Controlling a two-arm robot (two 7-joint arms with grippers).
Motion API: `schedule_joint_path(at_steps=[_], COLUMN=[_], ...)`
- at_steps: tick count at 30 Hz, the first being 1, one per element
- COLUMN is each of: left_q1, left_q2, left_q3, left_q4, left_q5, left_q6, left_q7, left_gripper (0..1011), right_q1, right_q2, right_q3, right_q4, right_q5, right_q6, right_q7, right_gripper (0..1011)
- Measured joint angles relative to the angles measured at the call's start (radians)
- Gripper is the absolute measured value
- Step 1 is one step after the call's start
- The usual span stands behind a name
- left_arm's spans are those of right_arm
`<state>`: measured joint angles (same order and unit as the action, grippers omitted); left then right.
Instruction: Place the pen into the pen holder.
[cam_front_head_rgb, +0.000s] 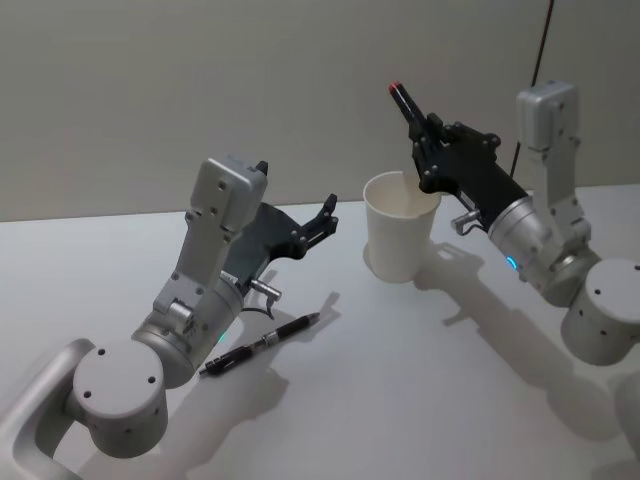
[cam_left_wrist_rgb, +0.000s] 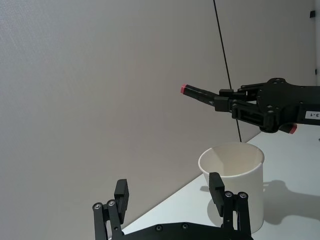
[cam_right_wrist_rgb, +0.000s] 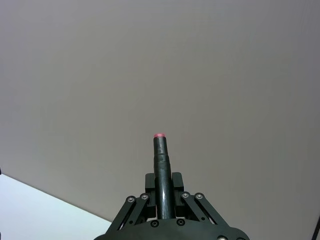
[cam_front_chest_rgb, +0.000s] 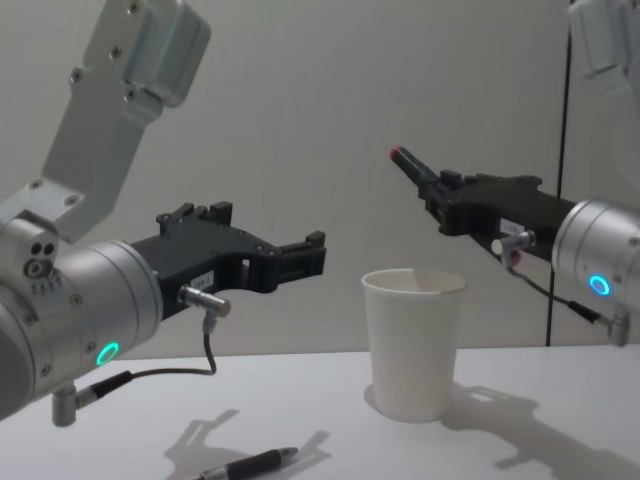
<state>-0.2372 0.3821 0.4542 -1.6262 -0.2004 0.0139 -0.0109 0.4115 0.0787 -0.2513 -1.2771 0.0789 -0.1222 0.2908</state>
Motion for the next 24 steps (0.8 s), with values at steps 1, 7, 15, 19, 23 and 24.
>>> schedule_joint_path(at_steps=[1,7,15,19,23,24], left_q1=[0.0,0.0,0.0,0.0,0.0,0.0], left_q2=[0.0,0.0,0.0,0.0,0.0,0.0], left_q3=[0.0,0.0,0.0,0.0,0.0,0.0], left_q4=[0.0,0.0,0.0,0.0,0.0,0.0], left_q5=[0.0,0.0,0.0,0.0,0.0,0.0], left_q6=[0.0,0.0,0.0,0.0,0.0,0.0], left_q7=[0.0,0.0,0.0,0.0,0.0,0.0], left_gripper=[1001,1001,1001,1001,1001,1001], right_q1=[0.002,0.022,0.047,0.063,0.075,0.077], right_q2=[-0.001,-0.009,-0.021,-0.028,-0.034,-0.036], right_q3=[-0.001,-0.006,-0.012,-0.016,-0.019,-0.02], right_q4=[0.005,0.044,0.092,0.116,0.137,0.141], right_q5=[-0.002,-0.019,-0.027,-0.027,-0.027,-0.027], right_q6=[-0.005,-0.052,-0.11,-0.142,-0.163,-0.167], right_q7=[0.001,0.007,0.019,0.028,0.034,0.035], right_gripper=[185,185,185,185,185,185])
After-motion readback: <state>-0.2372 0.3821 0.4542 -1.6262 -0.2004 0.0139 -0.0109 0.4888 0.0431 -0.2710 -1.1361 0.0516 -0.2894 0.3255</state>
